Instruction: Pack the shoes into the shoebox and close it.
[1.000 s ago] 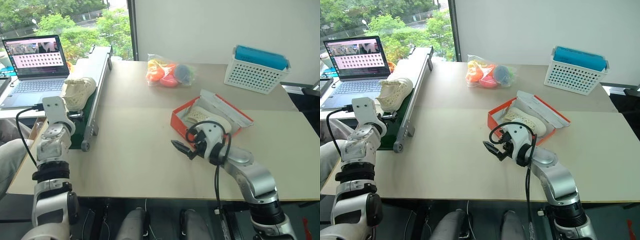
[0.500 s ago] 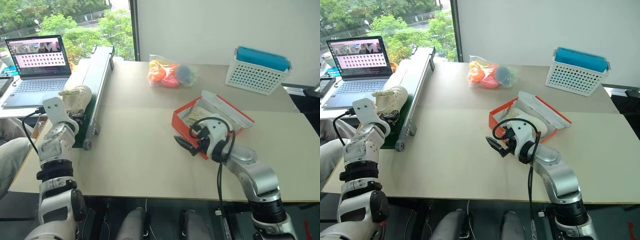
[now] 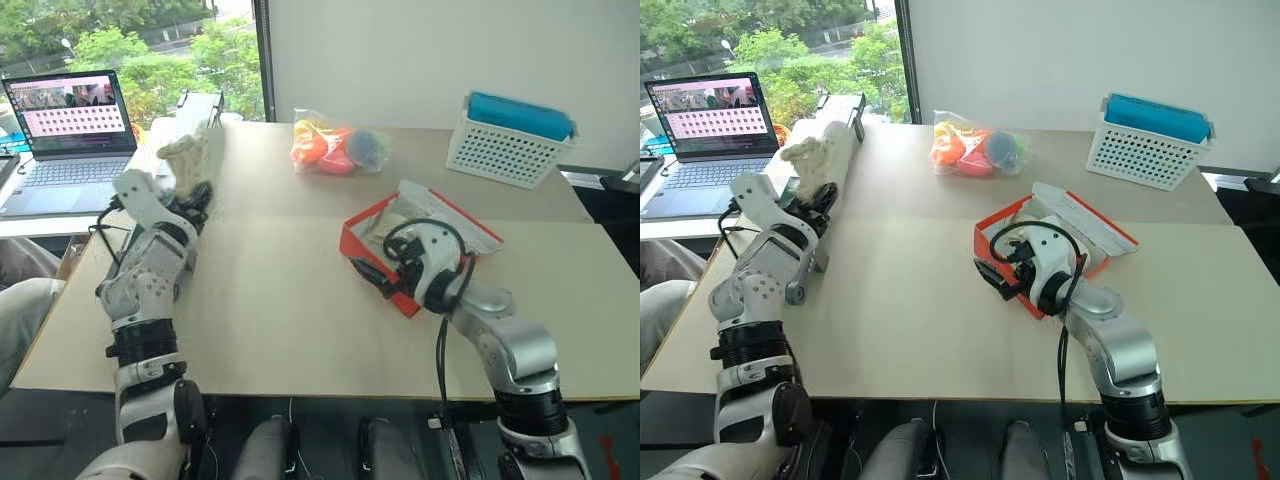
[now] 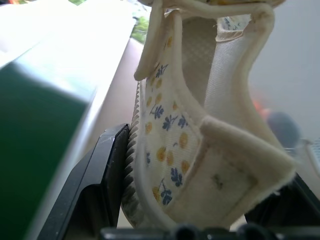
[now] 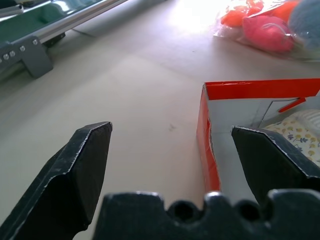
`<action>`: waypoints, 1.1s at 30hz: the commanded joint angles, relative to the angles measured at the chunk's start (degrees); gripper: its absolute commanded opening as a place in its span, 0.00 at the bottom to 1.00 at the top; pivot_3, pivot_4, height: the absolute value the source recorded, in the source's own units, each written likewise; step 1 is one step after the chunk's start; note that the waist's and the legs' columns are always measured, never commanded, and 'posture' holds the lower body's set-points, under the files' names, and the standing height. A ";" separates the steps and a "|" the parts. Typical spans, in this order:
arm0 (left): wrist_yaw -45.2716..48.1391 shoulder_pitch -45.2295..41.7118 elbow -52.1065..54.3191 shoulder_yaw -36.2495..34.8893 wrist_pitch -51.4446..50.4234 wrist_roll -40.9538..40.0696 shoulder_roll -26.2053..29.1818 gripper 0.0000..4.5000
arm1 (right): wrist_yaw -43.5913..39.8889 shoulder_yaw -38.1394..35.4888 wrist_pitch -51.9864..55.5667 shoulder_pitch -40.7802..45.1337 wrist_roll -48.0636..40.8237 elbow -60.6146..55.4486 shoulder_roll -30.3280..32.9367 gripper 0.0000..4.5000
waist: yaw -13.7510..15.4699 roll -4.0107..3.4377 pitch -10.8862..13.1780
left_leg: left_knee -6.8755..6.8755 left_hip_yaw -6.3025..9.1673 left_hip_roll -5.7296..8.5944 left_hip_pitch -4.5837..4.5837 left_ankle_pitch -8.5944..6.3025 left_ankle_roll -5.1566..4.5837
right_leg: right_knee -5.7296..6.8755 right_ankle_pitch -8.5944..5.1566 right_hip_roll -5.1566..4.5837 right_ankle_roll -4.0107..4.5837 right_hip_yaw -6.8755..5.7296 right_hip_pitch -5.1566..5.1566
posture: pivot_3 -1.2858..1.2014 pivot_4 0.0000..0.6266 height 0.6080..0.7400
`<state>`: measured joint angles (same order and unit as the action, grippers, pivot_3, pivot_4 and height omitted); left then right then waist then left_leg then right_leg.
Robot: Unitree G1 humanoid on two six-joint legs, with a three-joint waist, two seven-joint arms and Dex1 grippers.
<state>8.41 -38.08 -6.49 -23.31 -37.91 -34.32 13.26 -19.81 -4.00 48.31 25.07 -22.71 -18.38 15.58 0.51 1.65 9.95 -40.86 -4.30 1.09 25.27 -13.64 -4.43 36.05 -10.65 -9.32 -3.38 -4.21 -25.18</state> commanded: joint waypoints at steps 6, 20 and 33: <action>5.77 3.86 11.73 11.76 -8.58 -6.89 -7.29 0.62 | 14.46 -18.68 16.73 19.79 -18.50 11.85 -16.44 1.00 | -0.64 -0.02 0.01 | 0.07 -0.02 -0.02 0.01 0.01 -0.02 | 0.19 0.01 0.08 0.01 0.02 -0.05 | 0.52 0.24 0.69; 6.85 4.13 14.88 14.61 -10.15 -8.56 -9.57 0.62 | 18.07 -22.20 11.38 24.36 -19.08 18.50 -14.81 0.94 | -1.33 -0.04 0.01 | 0.08 -0.02 -0.02 0.02 0.00 -0.07 | 0.17 0.00 0.17 0.02 0.05 -0.04 | 0.52 0.24 0.69; 7.19 4.55 14.71 16.60 -8.99 -5.50 -8.28 0.62 | 20.49 -21.72 10.65 24.28 -21.79 17.51 -15.33 0.15 | -1.31 -0.05 0.01 | 0.08 -0.03 -0.03 0.02 0.00 -0.07 | 0.15 0.00 0.17 0.02 0.08 -0.05 | 0.52 0.24 0.69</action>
<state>14.11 -33.10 5.35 -7.94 -48.61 -40.43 4.40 0.60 -25.48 59.94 48.34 -42.09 1.06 0.37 -0.80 1.60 9.96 -40.77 -4.33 1.06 25.29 -13.64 -4.51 36.20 -10.65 -9.15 -3.36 -4.14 -25.22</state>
